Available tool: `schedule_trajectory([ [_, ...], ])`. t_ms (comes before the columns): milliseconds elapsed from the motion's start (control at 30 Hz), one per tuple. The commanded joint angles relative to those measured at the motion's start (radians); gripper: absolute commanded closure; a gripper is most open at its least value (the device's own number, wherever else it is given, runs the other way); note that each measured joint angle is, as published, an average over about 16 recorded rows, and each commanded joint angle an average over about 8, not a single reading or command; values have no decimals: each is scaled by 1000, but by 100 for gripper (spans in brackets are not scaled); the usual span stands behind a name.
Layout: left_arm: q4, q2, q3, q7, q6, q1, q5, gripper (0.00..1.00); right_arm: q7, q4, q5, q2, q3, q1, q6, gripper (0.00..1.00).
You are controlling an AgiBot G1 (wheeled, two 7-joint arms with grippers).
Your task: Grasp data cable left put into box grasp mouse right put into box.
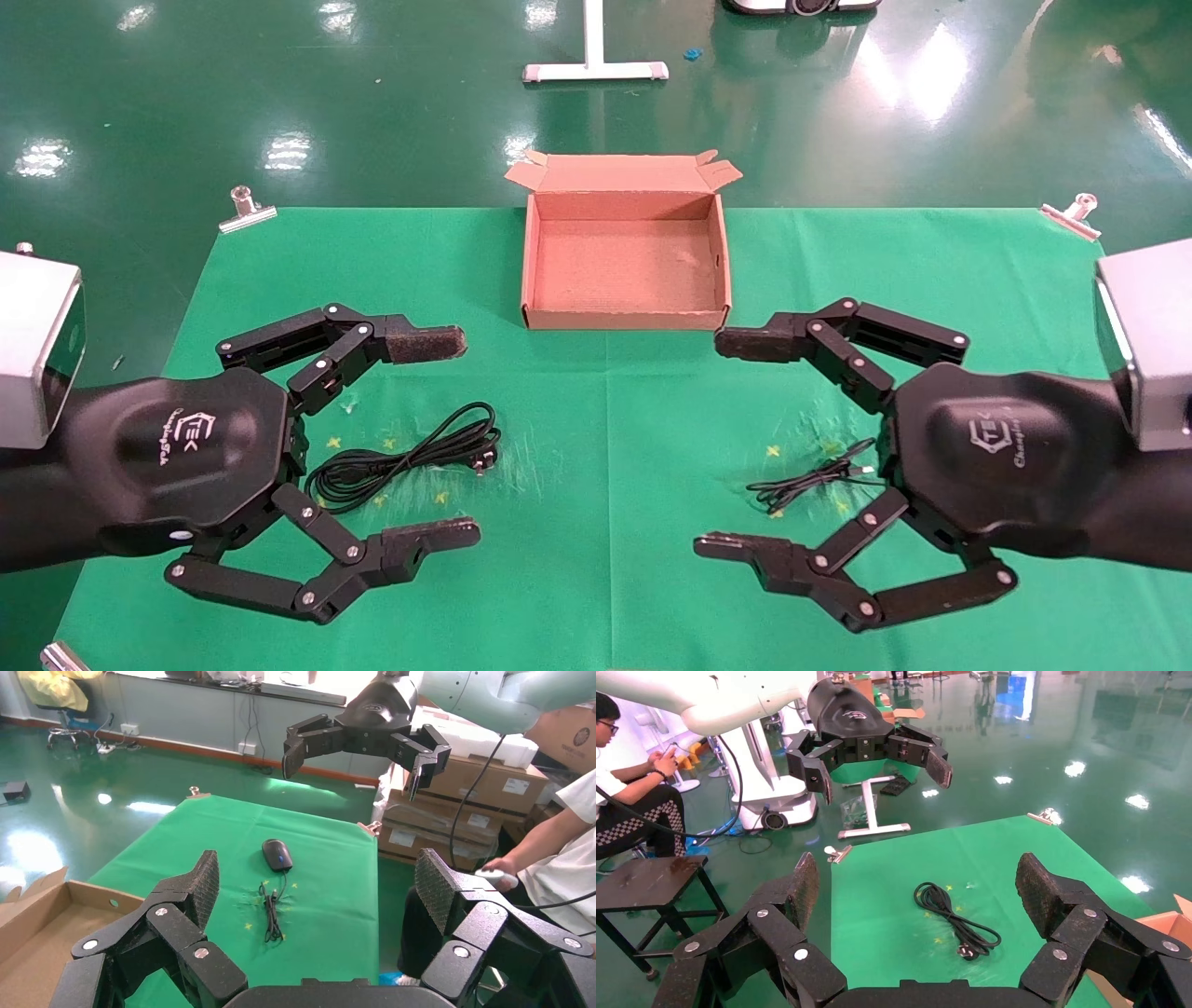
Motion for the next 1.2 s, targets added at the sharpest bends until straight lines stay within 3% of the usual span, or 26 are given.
schedule_trajectory([
  [33, 0, 0, 0, 0, 0, 0, 0, 0, 0, 0, 0, 0, 0, 0, 0, 0],
  [900, -1, -2, 2, 0, 1, 1, 6, 0, -4, 2, -5, 2, 0, 0, 0, 0],
  [1067, -5, -4, 40, -23, -1, -12, 82, 0, -49, 20, -82, 14, -9, -1, 26, 0],
  [1200, -8, -8, 104, -73, -4, -49, 219, 0, -99, 40, -180, 27, -19, -6, 71, 0],
])
